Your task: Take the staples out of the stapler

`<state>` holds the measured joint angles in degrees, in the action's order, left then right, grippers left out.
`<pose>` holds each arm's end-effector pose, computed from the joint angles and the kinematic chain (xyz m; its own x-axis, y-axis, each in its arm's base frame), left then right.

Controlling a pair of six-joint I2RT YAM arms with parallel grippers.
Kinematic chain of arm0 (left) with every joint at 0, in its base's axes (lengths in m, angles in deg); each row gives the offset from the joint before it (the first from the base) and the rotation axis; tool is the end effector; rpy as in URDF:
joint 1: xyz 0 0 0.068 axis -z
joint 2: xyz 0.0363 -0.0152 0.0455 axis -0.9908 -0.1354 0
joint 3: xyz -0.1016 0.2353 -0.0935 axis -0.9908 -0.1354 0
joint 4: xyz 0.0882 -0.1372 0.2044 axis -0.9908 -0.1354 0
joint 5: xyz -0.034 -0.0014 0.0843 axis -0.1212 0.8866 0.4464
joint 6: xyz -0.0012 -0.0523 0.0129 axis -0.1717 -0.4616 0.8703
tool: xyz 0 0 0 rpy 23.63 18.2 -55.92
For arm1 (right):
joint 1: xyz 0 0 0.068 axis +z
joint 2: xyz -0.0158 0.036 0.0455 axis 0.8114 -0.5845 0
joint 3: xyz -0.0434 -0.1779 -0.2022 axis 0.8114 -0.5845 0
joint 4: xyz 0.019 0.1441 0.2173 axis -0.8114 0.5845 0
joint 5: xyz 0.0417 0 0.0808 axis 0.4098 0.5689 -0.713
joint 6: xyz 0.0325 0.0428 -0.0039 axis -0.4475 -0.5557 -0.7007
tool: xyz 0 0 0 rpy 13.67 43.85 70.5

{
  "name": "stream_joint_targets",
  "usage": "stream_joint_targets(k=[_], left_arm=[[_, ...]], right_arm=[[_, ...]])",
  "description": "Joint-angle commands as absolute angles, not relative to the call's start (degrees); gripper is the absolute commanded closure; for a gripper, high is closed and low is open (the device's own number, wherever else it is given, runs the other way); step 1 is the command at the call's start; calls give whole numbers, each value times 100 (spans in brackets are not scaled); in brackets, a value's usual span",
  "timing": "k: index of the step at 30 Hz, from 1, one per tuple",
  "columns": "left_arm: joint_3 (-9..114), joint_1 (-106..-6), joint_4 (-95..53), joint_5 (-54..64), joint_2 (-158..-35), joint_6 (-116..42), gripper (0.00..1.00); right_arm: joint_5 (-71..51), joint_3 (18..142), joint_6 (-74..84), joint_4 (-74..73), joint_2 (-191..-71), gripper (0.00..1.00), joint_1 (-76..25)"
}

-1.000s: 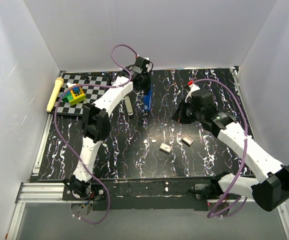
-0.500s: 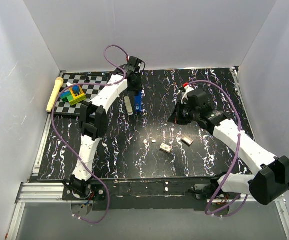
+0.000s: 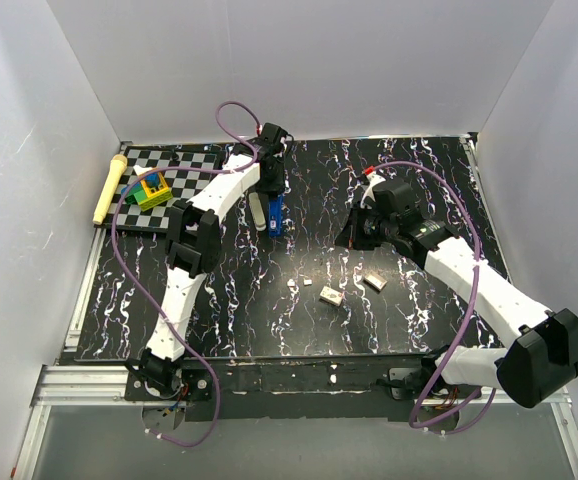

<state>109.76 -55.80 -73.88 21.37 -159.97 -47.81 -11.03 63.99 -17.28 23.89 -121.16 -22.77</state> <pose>0.4726 -0.2293 0.2079 -0.8660 0.0129 -0.4999 0.0576 0.9956 -0.0740 0.2313 0.1480 0.3086 -0.7449 0.1049 -0.6589 -0.2977 0.8316 0.4689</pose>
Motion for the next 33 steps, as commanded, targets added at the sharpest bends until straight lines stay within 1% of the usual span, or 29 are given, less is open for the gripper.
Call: stream_joint_targets(k=[1,4,6,10,14,18,24,26,30,33], left_arm=[[11099,-5585,-7315,2162,-15811,-4788,74],[11090,-5585,-7280,2110,-15767,-4770,63],[11046,-5585,-7218,2057,-15706,-4735,58],[10976,-5585,-7139,1934,-15600,-4673,46],[10818,-5585,-7007,1776,-15372,-4594,37],[10476,-5585,-6761,1600,-14863,-4524,32],[9922,-5585,-6612,1345,-13975,-4471,29],[9685,-5576,-6559,986,-13668,-4480,29],[8876,-5506,-6216,502,-12921,-4603,27],[8262,-5418,-6014,273,-12350,-4620,22]], right_arm=[[-1177,6456,-1760,2173,-12128,99,-2321],[-1177,6456,-1760,2181,-12137,99,-2312],[-1168,6456,-1752,2208,-12137,98,-2312],[-1177,6500,-1734,2260,-12119,87,-2312],[-1142,6518,-1716,2348,-12093,79,-2312],[-1037,6526,-1681,2462,-12066,72,-2312],[-984,6614,-1506,2770,-12128,66,-2312],[-1019,6649,-1444,2867,-12172,65,-2303],[-1036,6658,-1312,2999,-12242,61,-2303],[-1133,6754,-1111,3122,-12321,56,-2286]])
